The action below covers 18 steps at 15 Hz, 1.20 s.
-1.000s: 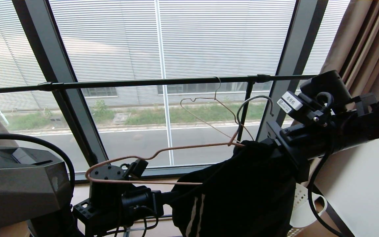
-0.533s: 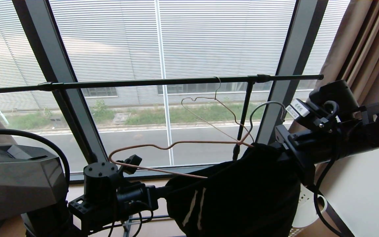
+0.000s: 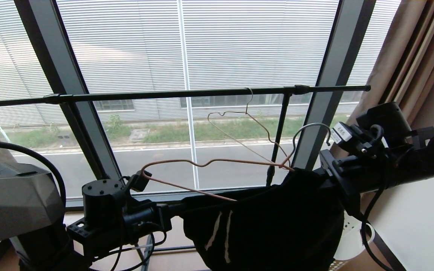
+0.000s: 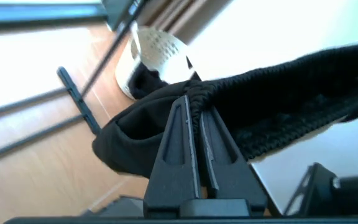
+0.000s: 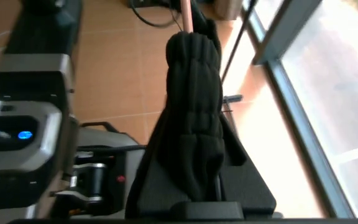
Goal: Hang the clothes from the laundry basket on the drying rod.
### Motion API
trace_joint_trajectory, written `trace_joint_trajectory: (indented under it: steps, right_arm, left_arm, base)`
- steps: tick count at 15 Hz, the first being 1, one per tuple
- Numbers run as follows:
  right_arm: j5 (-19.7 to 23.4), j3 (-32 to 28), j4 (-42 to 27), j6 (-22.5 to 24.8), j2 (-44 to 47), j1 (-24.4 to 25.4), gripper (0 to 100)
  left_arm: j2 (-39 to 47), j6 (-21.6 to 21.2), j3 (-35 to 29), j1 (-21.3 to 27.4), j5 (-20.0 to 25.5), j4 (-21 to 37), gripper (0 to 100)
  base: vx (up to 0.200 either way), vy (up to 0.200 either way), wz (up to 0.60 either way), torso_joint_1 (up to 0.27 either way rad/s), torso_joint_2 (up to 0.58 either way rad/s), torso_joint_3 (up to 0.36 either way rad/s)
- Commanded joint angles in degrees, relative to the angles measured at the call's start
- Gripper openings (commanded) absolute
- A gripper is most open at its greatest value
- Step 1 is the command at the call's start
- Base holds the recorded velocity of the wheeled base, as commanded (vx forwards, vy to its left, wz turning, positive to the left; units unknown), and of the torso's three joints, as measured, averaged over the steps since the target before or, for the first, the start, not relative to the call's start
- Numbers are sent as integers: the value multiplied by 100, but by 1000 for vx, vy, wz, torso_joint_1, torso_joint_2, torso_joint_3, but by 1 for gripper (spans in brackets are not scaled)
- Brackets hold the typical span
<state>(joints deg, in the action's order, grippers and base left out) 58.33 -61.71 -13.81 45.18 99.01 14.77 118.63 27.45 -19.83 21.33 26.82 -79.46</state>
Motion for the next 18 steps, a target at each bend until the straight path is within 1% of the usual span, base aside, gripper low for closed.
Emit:
trace_joint_trajectory:
  steps: [1,5,7,8,10,12,13,15,16,17,18]
  right_arm:
    - [-59,273,335,-9,118,-106,0]
    - [-173,801,1003,0,153,-352,0]
    - [-296,1047,1249,9,215,-370,0]
    - [-542,1082,1434,9,268,-370,0]
    - [-841,1126,1557,9,294,-361,0]
    - [-955,1126,1566,0,320,-361,0]
    - [-1096,1144,1566,9,268,-361,0]
    - [-1113,1144,1566,9,268,-361,0]
    - [-1447,1187,1566,9,250,-344,0]
    - [-1667,1187,1566,9,250,-335,0]
    - [-1781,1196,1566,17,250,-317,0]
  left_arm:
    - [-112,-38,23,-59,-10,1,0]
    - [-112,-293,23,-165,-10,9,0]
    - [-112,-328,23,-191,-1,1,0]
    - [-112,-328,23,-191,-1,1,0]
    - [-112,-355,23,-200,-10,1,0]
    - [-112,-522,32,-270,-1,1,0]
    - [-112,-654,23,-367,-1,1,0]
    - [-112,-654,23,-376,-10,1,0]
    - [-112,-680,6,-437,-1,1,0]
    - [-112,-680,-3,-455,-1,1,0]
    - [-112,-680,-12,-463,-10,1,0]
  base:
    - [0,0,0,0,0,0]
    - [0,0,0,0,0,0]
    - [0,0,0,0,0,0]
    - [0,0,0,0,0,0]
    - [0,0,0,0,0,0]
    - [0,0,0,0,0,0]
    - [0,0,0,0,0,0]
    - [0,0,0,0,0,0]
    - [0,0,0,0,0,0]
    - [0,0,0,0,0,0]
    - [0,0,0,0,0,0]
